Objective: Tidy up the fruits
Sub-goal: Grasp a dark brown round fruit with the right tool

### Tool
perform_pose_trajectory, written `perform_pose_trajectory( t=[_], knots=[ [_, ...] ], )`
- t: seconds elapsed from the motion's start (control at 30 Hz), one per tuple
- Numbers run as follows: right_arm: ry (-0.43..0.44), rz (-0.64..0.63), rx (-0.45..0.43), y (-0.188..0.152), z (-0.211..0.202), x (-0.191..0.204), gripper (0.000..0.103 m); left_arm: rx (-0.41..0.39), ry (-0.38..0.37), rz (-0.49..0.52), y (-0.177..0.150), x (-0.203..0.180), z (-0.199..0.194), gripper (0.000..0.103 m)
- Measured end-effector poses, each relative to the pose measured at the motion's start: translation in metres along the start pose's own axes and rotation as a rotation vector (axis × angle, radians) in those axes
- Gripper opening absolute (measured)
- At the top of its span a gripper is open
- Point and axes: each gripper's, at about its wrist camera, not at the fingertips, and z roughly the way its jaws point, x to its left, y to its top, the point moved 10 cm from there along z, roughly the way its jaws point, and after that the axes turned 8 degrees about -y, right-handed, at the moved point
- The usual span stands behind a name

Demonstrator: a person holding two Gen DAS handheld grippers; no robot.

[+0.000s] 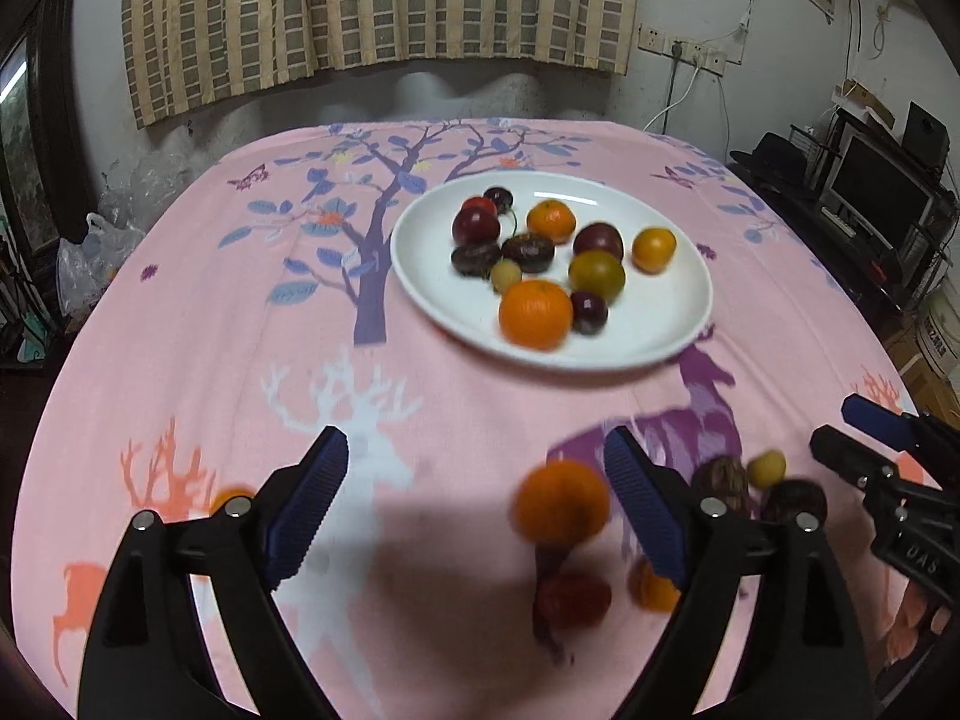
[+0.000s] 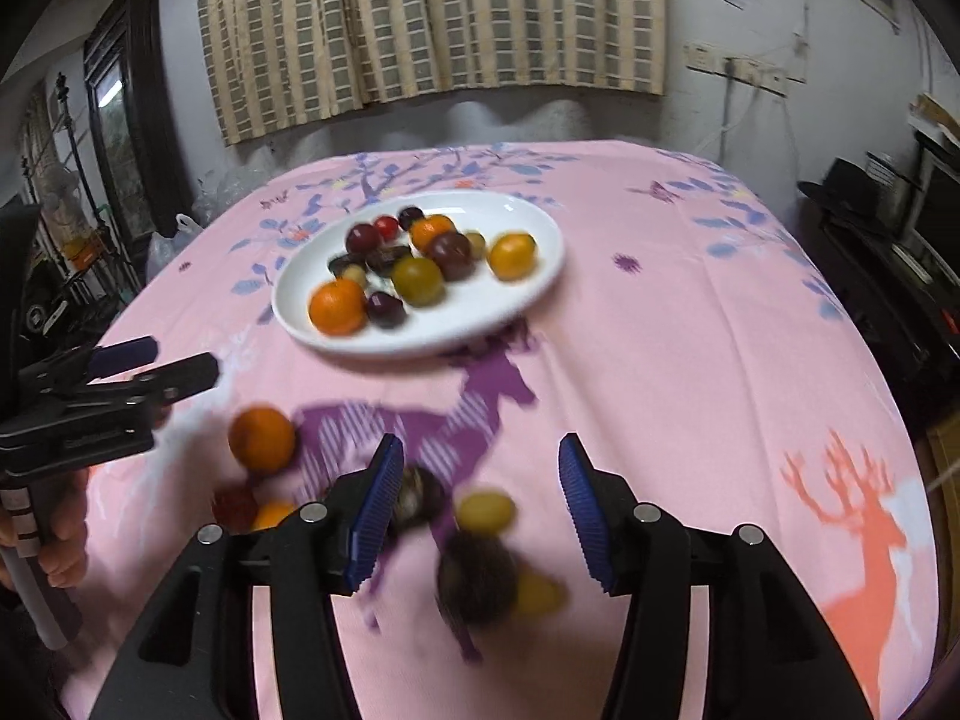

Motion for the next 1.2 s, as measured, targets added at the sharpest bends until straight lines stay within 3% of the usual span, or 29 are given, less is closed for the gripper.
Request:
perform_pose_trajectory(
  t=[0.3,0.43,0.53,0.7,0.8,0.87,0.97,1.03,1.2],
  knots=[
    [-0.037,-0.03,0.051,-0.045,-0.005,0.002,0.055,0.031,-0.01,-0.019,-0.056,0.006,-0.011,0.087],
    [-0.041,-0.038,0.052,-0.047,-0.001,0.012,0.055,0.008,-0.006,-0.026,-0.06,0.011,-0.007,0.087],
    [-0.056,-0.061,0.059,-0.048,0.006,0.021,0.055,0.034,-0.015,-0.016,-0.064,0.013,-0.001,0.087],
    [-0.137,-0.132,0.034,-0.04,0.016,0.027,0.055,0.043,-0.032,-0.019,-0.064,0.013,0.0,0.087],
    [-0.199,-0.182,0.024,-0.038,0.022,0.026,0.049,0.043,-0.029,-0.016,-0.064,0.014,0.0,0.087],
    [-0.247,-0.259,0.002,-0.041,0.022,0.029,0.038,0.05,-0.034,-0.023,-0.065,0.014,0.001,0.087],
    [-0.282,-0.299,-0.017,-0.043,0.02,0.031,0.036,0.061,-0.04,-0.035,-0.067,0.015,0.004,0.087],
    [-0.257,-0.267,-0.017,-0.042,0.018,0.028,0.036,0.06,-0.036,-0.031,-0.067,0.015,0.004,0.087],
    [-0.058,-0.119,-0.029,-0.035,0.005,0.027,0.036,0.056,-0.029,-0.034,-0.065,0.019,0.002,0.087]
  ],
)
